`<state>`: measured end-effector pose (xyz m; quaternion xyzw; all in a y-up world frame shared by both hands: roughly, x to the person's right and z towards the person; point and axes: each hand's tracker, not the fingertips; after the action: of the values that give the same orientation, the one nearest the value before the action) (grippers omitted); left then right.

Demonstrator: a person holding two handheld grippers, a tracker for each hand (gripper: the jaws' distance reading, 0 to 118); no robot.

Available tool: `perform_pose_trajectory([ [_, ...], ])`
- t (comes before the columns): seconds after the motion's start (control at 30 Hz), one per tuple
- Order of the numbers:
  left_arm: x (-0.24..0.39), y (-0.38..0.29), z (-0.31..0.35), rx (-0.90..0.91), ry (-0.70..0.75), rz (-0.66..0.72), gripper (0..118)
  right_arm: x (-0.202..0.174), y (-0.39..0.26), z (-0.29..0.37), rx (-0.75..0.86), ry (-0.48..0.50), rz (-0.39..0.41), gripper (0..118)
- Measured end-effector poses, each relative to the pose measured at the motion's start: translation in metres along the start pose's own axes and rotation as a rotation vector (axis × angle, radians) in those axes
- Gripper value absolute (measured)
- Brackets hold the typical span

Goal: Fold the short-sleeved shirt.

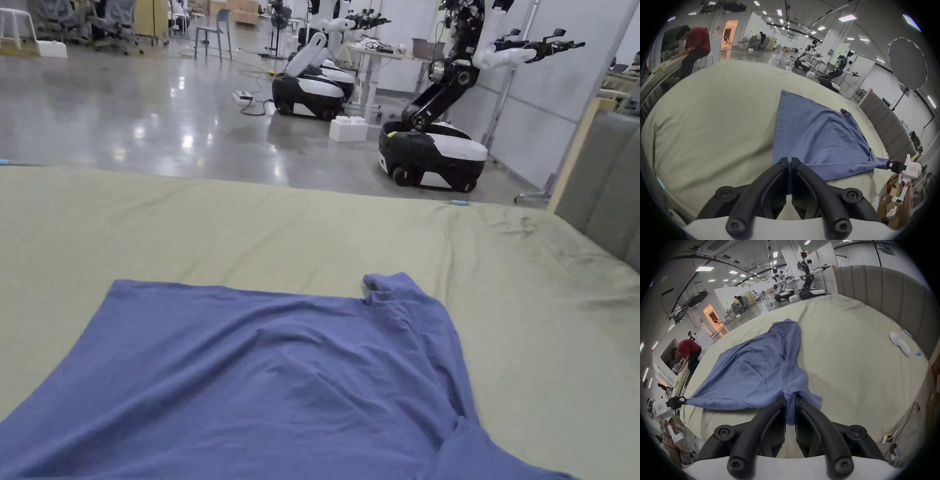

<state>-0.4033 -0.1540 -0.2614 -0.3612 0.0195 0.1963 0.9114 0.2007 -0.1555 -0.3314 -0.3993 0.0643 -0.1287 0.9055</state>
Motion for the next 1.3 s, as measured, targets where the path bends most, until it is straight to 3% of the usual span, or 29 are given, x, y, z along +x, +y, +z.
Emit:
perform_pose_trajectory([
  [0.3, -0.028, -0.067, 0.006, -0.157, 0.056, 0.092, 3, 0.015, -0.056, 0.007, -0.145, -0.065, 0.002, 13],
  [0.5, -0.022, -0.076, -0.013, -0.213, 0.109, 0.027, 3, 0.013, -0.074, -0.015, -0.208, -0.102, 0.011, 14],
  [0.53, -0.023, -0.076, -0.018, -0.226, 0.111, 0.022, 6, 0.012, -0.077, -0.019, -0.222, -0.108, 0.028, 20],
  [0.6, -0.024, -0.081, -0.026, -0.256, 0.115, 0.023, 19, 0.012, -0.085, -0.023, -0.201, -0.125, 0.035, 45],
  [0.73, -0.022, -0.089, -0.023, -0.201, -0.011, 0.082, 74, 0.008, -0.101, -0.027, -0.134, -0.071, 0.034, 89],
  [0.8, -0.018, -0.085, -0.021, -0.212, -0.021, 0.082, 77, -0.002, -0.103, -0.032, -0.151, -0.046, 0.116, 103],
  [0.9, -0.016, -0.075, 0.002, -0.183, -0.024, 0.146, 77, -0.023, -0.097, -0.035, -0.268, -0.08, 0.362, 104],
  [0.93, -0.015, -0.071, 0.018, -0.103, -0.036, 0.173, 77, -0.025, -0.096, -0.027, -0.252, -0.065, 0.384, 104],
  [1.0, -0.014, -0.064, 0.052, 0.037, -0.045, 0.225, 77, -0.025, -0.092, -0.004, -0.198, 0.003, 0.316, 104],
  [1.07, -0.011, -0.059, 0.082, 0.127, -0.012, 0.212, 73, -0.023, -0.088, 0.021, -0.124, -0.026, 0.214, 100],
  [1.1, -0.01, -0.057, 0.093, 0.127, 0.032, 0.166, 52, -0.021, -0.086, 0.034, -0.101, -0.05, 0.168, 86],
  [1.13, -0.007, -0.056, 0.097, 0.101, 0.105, 0.139, 0, -0.019, -0.084, 0.044, -0.093, -0.082, 0.113, 39],
  [1.17, -0.008, -0.058, 0.095, 0.104, 0.203, 0.133, 0, -0.017, -0.082, 0.048, -0.098, -0.12, 0.07, 4],
  [1.2, -0.009, -0.061, 0.087, 0.006, 0.208, 0.114, 0, -0.009, -0.083, 0.052, -0.076, -0.15, 0.01, 4],
  [1.23, -0.01, -0.065, 0.077, -0.071, 0.192, 0.074, 0, -0.003, -0.083, 0.052, -0.116, -0.108, -0.041, 4],
  [1.3, -0.006, -0.077, 0.061, -0.098, 0.215, 0.036, 0, 0.001, -0.086, 0.053, -0.119, -0.089, -0.093, 4],
])
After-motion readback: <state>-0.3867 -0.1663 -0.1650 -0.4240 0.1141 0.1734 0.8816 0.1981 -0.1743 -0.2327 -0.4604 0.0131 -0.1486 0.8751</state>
